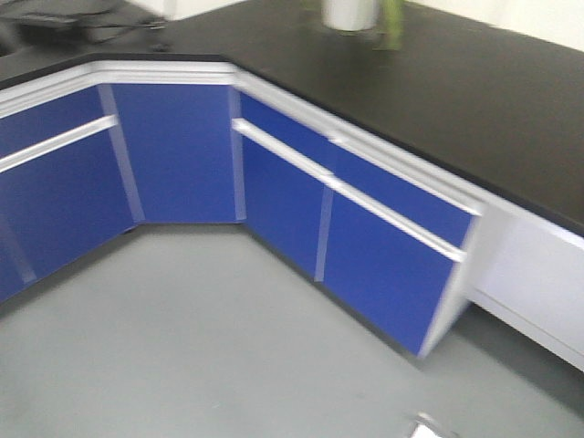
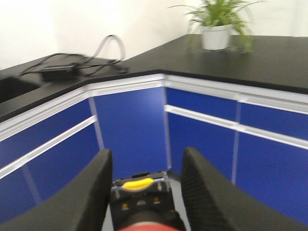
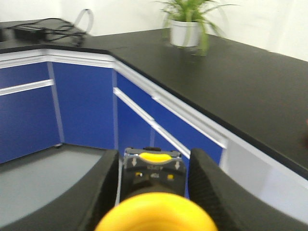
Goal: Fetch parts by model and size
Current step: 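Turn and drive up to the bench with the red tray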
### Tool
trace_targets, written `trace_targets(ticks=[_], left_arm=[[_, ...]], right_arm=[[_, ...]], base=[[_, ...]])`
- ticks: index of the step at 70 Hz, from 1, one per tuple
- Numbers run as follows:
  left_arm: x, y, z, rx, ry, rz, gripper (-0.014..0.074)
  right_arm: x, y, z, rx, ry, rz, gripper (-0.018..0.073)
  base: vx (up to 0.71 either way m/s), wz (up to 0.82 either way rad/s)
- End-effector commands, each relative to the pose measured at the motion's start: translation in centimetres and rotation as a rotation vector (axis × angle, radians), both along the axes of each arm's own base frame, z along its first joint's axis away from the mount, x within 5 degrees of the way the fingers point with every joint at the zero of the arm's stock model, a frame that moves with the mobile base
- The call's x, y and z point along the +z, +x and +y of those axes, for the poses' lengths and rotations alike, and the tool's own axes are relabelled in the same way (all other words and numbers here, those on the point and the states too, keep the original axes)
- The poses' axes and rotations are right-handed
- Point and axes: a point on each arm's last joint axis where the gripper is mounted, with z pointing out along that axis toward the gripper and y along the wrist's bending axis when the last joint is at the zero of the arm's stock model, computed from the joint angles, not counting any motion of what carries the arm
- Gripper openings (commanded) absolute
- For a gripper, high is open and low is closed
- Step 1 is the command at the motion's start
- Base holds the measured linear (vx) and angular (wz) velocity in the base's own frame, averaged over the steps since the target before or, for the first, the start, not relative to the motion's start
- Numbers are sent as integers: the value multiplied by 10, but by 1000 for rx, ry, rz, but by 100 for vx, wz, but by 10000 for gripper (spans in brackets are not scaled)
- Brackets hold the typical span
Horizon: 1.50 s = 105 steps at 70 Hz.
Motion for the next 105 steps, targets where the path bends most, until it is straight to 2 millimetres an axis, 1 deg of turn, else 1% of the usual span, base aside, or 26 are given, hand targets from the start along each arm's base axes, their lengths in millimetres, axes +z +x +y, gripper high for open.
trace_targets(ticks=[1, 42, 54, 78, 105], left_arm=[[14, 1, -2, -15, -8, -83, -6], [14, 1, -2, -15, -8, -83, -6], [14, 1, -2, -15, -8, -83, -6], [14, 1, -2, -15, -8, -83, -6], [14, 1, -2, -15, -8, -83, -6]], right_arm=[[15, 0, 1, 8, -6, -94, -6], [15, 0, 1, 8, -6, -94, -6], [15, 0, 1, 8, -6, -94, -6], [15, 0, 1, 8, -6, -94, -6], [15, 0, 1, 8, -6, -94, -6]], base=[[11, -76], [11, -86], [13, -65], [13, -30], [14, -4]])
